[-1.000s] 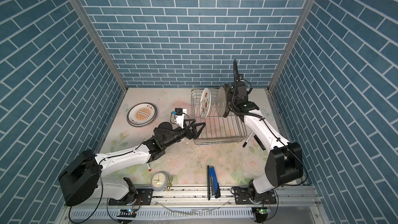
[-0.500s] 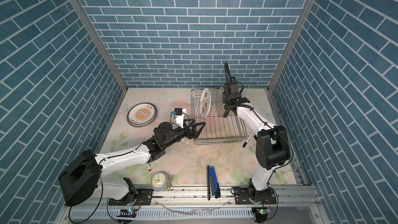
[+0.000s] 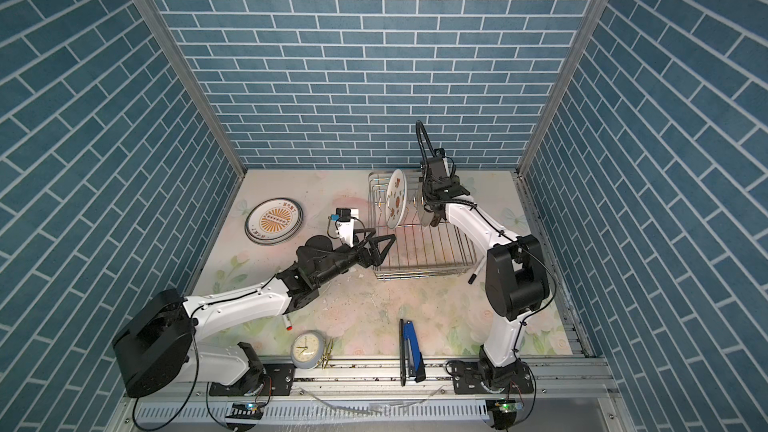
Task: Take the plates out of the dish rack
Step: 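Close the right gripper on the rim of the dark-rimmed striped plate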
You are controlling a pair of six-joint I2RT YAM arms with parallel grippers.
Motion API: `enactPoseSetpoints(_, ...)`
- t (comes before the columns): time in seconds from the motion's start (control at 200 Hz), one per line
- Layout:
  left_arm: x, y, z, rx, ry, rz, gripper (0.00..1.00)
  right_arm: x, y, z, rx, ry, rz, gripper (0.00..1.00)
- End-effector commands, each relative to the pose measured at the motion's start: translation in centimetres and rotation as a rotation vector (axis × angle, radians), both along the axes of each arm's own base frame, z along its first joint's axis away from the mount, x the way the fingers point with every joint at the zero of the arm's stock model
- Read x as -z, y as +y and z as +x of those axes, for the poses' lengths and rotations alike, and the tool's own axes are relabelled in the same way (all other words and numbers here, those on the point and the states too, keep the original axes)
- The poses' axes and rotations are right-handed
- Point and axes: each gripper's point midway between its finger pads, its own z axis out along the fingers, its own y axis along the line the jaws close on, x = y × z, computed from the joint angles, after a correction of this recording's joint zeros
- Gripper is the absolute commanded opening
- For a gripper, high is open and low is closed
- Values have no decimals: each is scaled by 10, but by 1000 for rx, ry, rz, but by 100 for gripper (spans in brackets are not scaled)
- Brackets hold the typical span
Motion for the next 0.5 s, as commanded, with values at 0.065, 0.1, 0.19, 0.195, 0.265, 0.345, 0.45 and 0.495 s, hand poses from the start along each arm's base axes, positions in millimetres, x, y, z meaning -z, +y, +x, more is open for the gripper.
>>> enactPoseSetpoints(0.065, 3, 3, -1, -16, -11, 0, 100, -10, -3, 3, 59, -34, 21, 2)
enactPoseSetpoints(0.1, 4, 4, 0, -25, -9, 1, 100, -12, -2, 2, 58, -39, 21, 1)
enactPoseSetpoints(0.19, 6, 5, 2, -37, -7, 7, 100, -22, 0, 1, 63, -68, -3, 0)
enactPoseSetpoints(0.195, 6, 5, 2, -37, -6, 6, 100, -23, 0, 1, 63, -69, -6, 0)
enactPoseSetpoints(0.265, 7, 4, 3, -35, -5, 7, 100, -32, 1, -2, 77, -86, -50, 0)
enactPoseSetpoints(0.345, 7, 3, 2, -29, -4, 7, 100, -41, 0, -5, 93, -106, -77, 0)
enactPoseSetpoints(0.45, 7, 5, 1, -31, -5, 4, 100, -51, -3, -10, 108, -128, -92, 0)
enactPoseSetpoints(0.495, 6, 5, 1, -31, -5, 5, 100, -55, -5, -13, 112, -138, -94, 0)
